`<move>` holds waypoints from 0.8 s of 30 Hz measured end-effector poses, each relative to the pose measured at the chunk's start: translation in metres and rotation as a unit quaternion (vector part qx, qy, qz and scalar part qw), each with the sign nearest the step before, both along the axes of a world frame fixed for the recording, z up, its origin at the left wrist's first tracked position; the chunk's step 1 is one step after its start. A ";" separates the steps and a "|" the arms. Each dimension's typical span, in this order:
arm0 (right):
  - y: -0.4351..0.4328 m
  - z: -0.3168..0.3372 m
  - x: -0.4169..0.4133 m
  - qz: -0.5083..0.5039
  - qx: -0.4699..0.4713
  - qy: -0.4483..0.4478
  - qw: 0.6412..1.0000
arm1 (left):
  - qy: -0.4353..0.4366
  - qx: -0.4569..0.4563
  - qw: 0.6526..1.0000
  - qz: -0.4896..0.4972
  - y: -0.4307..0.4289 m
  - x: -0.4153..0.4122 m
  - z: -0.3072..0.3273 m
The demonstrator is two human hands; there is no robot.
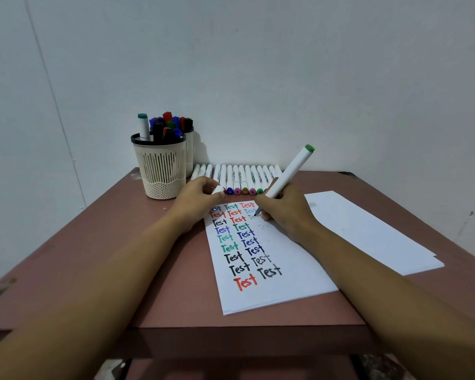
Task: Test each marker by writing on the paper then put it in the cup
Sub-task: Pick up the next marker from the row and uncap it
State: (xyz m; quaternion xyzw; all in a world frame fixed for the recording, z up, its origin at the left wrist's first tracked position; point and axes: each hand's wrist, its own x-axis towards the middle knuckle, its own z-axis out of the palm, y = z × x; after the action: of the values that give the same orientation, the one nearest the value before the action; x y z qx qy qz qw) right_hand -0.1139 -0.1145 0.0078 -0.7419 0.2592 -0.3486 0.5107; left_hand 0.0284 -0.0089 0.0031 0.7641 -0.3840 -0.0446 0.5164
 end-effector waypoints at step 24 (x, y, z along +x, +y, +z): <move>0.003 0.002 -0.003 -0.018 -0.024 0.001 1.000 | 0.005 0.009 1.000 -0.006 -0.001 0.002 -0.001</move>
State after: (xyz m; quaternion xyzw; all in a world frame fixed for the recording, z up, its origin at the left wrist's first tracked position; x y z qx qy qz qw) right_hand -0.1164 -0.1113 0.0101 -0.7496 0.2645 -0.3632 0.4860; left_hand 0.0302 -0.0096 0.0019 0.7661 -0.3854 -0.0547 0.5115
